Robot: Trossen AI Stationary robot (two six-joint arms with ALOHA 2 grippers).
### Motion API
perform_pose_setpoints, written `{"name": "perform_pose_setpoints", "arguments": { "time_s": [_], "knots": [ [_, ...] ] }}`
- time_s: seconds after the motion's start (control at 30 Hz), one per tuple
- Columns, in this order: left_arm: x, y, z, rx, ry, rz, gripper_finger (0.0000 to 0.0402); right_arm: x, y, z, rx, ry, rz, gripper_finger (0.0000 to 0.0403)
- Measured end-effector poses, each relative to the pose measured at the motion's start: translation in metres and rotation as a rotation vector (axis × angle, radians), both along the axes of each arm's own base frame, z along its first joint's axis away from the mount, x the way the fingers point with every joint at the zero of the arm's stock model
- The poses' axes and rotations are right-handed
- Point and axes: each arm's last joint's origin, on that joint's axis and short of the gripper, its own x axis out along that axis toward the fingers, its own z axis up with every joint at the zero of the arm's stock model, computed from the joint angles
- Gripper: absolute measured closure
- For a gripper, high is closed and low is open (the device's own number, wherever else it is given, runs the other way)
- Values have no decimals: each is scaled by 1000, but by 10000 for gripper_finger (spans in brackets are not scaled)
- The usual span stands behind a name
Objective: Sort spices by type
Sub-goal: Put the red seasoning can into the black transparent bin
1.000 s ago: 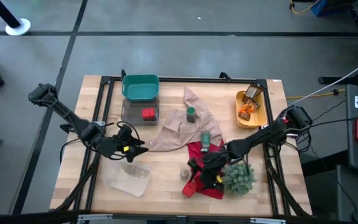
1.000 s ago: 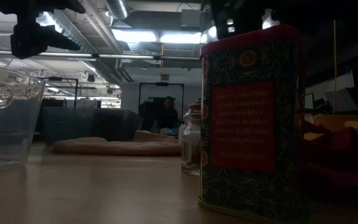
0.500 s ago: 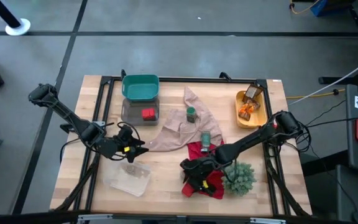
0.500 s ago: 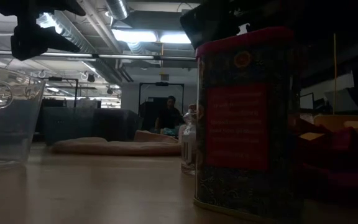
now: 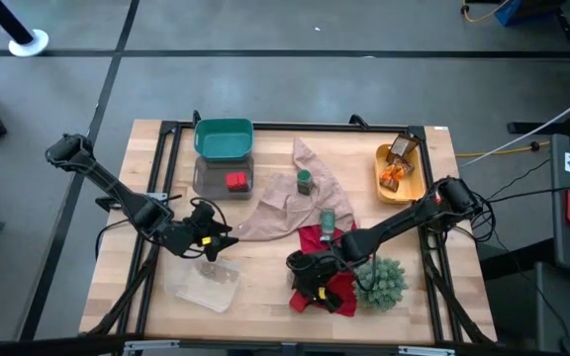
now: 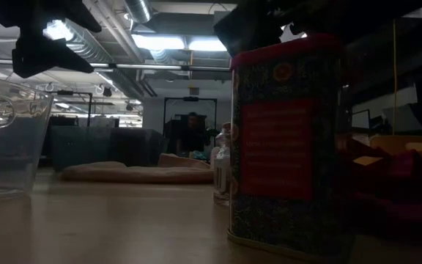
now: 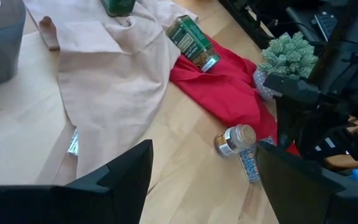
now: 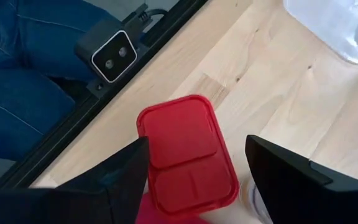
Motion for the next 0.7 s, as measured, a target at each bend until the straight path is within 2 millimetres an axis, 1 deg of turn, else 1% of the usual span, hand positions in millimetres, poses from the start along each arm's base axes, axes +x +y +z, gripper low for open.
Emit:
{"name": "perform_pose_setpoints", "arguments": {
  "time_s": [0.2, 0.53, 0.7],
  "knots": [
    [0, 0, 0, 1, 0, -1, 137, 0, 0, 3, -6, 24, 2, 136],
    [0, 0, 0, 7, 1, -4, 137, -6, -2, -2, -16, 109, -24, 136],
    [0, 0, 0, 8, 1, -5, 137, -7, 5, -5, -29, 105, -12, 136]
  ]
}}
